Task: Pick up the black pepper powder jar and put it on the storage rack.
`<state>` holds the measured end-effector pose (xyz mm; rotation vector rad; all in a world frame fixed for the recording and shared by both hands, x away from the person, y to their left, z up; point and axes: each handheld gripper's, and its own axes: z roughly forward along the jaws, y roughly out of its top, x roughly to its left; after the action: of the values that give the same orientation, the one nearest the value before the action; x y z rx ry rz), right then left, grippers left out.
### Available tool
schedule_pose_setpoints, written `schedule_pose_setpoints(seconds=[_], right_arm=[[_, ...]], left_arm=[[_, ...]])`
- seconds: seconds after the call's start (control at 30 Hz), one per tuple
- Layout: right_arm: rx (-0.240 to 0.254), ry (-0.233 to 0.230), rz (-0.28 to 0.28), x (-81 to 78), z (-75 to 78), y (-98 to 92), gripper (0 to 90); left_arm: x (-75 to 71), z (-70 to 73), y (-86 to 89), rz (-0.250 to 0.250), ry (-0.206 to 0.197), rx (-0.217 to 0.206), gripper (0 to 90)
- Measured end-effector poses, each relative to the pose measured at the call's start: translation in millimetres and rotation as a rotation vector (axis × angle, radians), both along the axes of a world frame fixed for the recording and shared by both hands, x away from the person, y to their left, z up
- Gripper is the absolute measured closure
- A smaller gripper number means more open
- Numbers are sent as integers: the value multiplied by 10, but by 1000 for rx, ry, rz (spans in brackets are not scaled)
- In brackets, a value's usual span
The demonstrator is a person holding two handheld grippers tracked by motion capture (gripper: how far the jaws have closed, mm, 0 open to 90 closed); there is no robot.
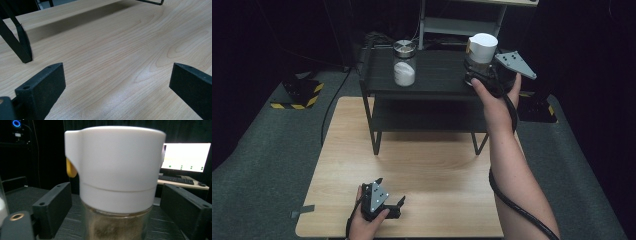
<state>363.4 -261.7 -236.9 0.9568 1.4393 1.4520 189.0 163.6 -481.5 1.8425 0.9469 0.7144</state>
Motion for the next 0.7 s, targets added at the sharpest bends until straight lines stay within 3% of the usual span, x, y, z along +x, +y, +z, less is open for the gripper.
schedule_pose_setpoints(seconds=[0.1,0.7], right_arm=[[2,4,22,6,-8,-16,0],[15,-43,41,-204,-130,-93,0]], left_arm=[[0,1,-3,-1,0,2,6],[-1,2,-5,-3,-2,7,6]])
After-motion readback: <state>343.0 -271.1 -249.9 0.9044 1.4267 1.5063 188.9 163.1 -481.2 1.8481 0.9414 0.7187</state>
